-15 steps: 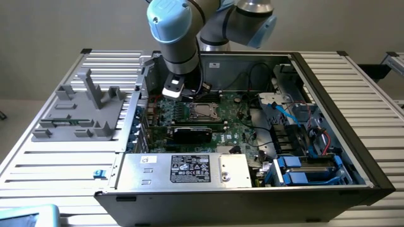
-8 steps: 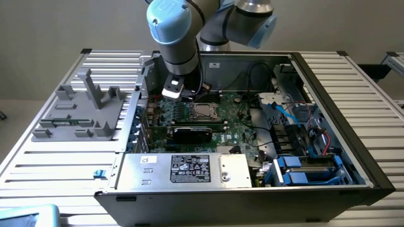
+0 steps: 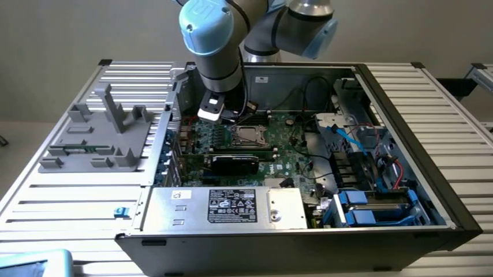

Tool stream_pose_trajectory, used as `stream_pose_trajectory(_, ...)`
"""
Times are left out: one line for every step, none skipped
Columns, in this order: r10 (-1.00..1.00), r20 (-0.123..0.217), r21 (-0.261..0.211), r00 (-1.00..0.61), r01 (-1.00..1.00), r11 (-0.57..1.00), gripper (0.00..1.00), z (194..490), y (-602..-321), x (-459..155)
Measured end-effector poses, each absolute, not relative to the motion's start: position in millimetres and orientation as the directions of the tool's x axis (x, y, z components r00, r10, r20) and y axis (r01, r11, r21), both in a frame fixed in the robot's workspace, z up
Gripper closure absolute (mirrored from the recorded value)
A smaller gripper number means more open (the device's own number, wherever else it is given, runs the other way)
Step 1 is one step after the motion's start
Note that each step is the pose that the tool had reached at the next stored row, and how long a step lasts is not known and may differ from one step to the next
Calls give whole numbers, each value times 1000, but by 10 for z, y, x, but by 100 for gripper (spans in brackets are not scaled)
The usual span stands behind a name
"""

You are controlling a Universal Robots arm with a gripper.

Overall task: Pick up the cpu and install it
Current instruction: 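Install the first cpu locking lever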

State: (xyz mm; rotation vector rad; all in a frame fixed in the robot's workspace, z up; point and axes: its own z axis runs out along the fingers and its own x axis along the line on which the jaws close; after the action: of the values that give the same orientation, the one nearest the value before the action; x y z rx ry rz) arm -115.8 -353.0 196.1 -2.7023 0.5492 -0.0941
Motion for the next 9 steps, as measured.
stream_pose_trajectory(-389, -10, -379, 921, -363, -851, 88, 1961, -3530, -1158)
stream_pose_trajectory(-389, -10, -379, 921, -363, -851, 88, 1961, -3530, -1158)
stream_pose_trajectory(-389, -10, -380, 921, -363, -851, 88, 1961, -3530, -1158)
stream_pose_trajectory(-389, -10, -380, 921, -363, -851, 88, 1961, -3530, -1158)
stream_pose_trajectory(-389, -10, -381, 921, -363, -850, 88, 1961, -3530, -1158)
stream_pose_trajectory(-389, -10, -381, 921, -363, -850, 88, 1961, -3530, -1158)
stream_pose_trajectory(-388, -10, -381, 921, -363, -850, 88, 1961, -3530, -1156)
stream_pose_trajectory(-388, -10, -381, 921, -363, -850, 88, 1961, -3531, -1155)
stream_pose_trajectory(-389, -9, -382, 921, -362, -850, 88, 1960, -3531, -1153)
